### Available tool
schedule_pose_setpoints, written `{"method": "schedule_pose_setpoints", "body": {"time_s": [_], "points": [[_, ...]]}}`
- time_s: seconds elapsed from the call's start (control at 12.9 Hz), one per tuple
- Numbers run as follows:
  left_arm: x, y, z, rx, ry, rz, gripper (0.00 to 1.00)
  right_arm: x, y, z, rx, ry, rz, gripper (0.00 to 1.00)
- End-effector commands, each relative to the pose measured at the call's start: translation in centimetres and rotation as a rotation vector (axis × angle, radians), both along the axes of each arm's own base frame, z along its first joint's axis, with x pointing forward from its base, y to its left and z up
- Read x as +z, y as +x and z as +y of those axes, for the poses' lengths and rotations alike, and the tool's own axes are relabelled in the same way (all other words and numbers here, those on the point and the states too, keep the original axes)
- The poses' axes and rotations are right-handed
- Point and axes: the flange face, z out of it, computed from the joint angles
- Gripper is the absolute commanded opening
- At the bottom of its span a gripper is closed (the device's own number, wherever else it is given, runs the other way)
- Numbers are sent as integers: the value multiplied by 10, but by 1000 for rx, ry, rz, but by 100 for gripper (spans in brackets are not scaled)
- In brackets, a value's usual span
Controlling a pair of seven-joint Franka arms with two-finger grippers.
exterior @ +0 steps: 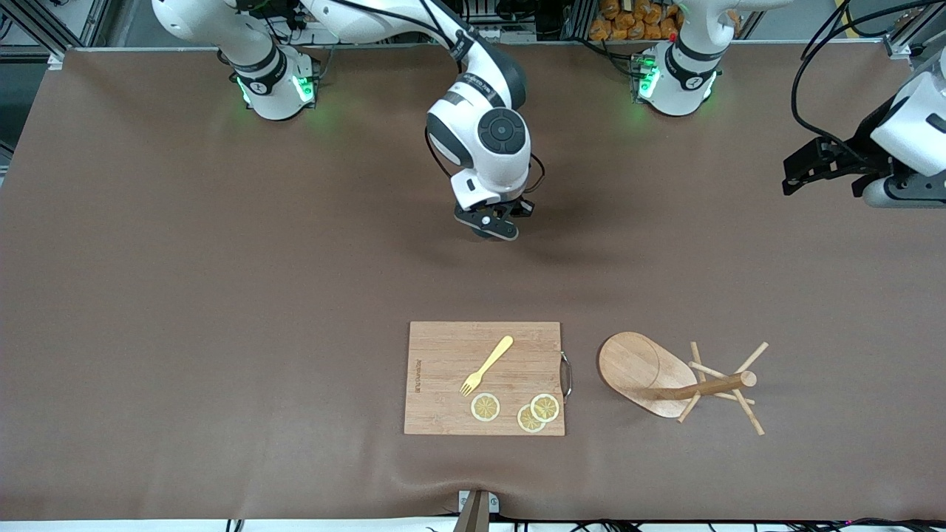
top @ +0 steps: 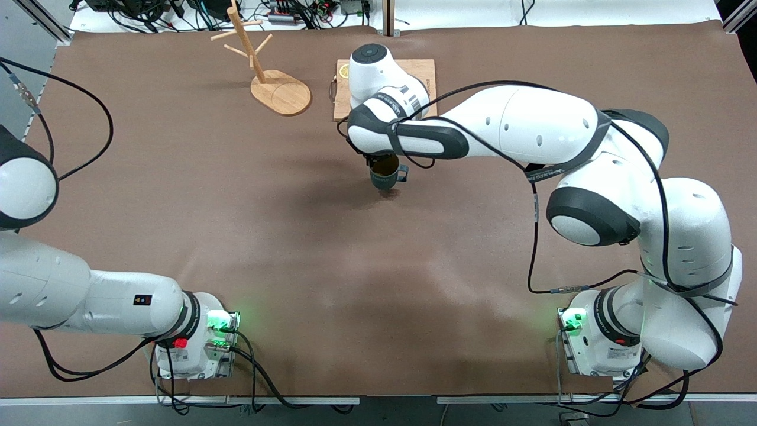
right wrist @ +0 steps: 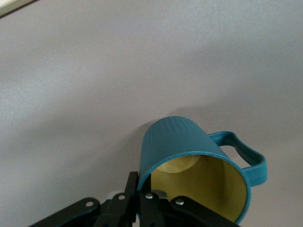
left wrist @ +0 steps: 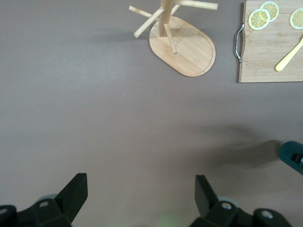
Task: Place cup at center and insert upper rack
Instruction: 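Carry the teal mug with the right gripper toward the table center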
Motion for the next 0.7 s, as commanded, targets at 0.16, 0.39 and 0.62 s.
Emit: {"method": "schedule_pose_setpoints", "body": {"time_s": [0.16,0.39,0.62], "points": [[0,4,-5,-15,-4,-12,100,-16,-19,27,-66,19,-11,0],[-2,5,-6,-17,-3,-9,100,-24,-46,47,-119,33,4,0],[-2,4,-8,-19,-5,-7,100,-24,-59,57,-237,60,63,0]]}}
